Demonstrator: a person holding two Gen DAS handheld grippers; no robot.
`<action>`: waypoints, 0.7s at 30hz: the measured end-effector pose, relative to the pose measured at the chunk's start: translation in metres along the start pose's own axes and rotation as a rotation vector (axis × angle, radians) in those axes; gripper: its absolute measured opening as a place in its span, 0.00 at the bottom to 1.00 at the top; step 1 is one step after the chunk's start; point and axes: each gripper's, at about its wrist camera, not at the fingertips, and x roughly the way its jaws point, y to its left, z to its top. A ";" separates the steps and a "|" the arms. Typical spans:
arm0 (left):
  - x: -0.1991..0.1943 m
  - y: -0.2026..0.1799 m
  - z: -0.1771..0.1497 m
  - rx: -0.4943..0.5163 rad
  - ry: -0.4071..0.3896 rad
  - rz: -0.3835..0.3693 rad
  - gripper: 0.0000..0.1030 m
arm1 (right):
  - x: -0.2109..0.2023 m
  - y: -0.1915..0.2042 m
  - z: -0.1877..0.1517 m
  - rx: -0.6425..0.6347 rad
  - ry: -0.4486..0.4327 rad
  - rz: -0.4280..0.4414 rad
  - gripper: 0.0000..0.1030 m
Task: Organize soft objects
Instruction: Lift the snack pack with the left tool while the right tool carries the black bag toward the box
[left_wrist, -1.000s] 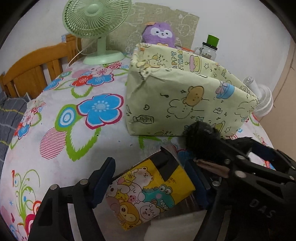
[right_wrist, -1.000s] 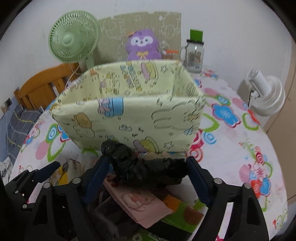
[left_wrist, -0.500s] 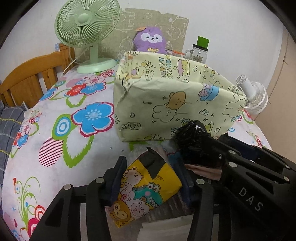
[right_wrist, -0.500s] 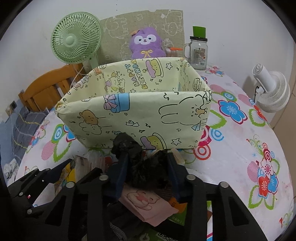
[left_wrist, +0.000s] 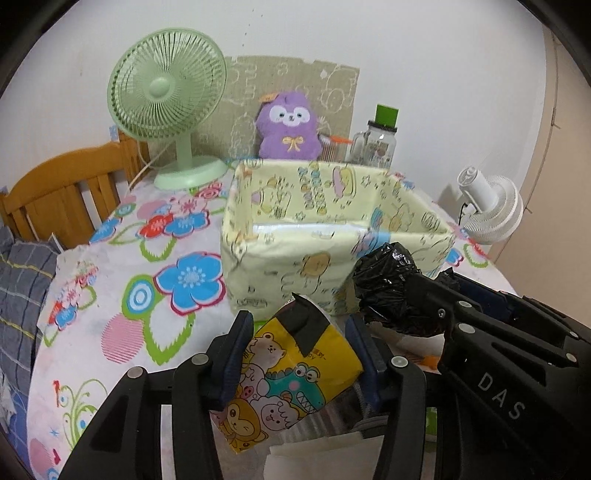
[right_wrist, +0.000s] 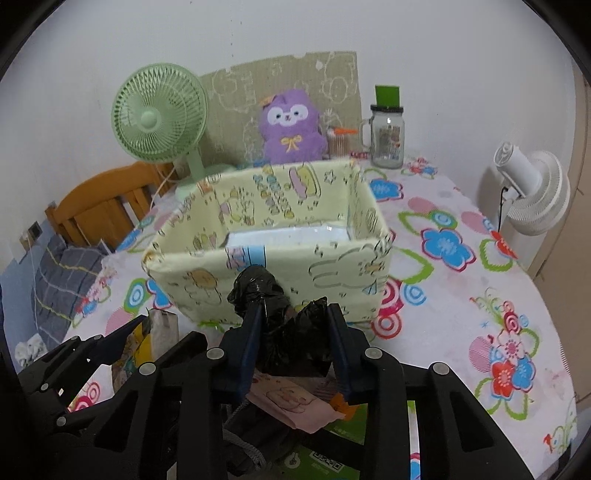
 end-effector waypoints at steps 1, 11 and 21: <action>-0.002 -0.001 0.001 0.002 -0.005 0.001 0.52 | -0.003 0.000 0.001 0.000 -0.007 0.000 0.37; -0.033 -0.014 0.016 0.019 -0.073 -0.005 0.52 | -0.039 -0.005 0.016 0.002 -0.077 -0.008 0.36; -0.058 -0.024 0.027 0.028 -0.127 -0.001 0.52 | -0.072 -0.006 0.027 -0.004 -0.135 -0.009 0.36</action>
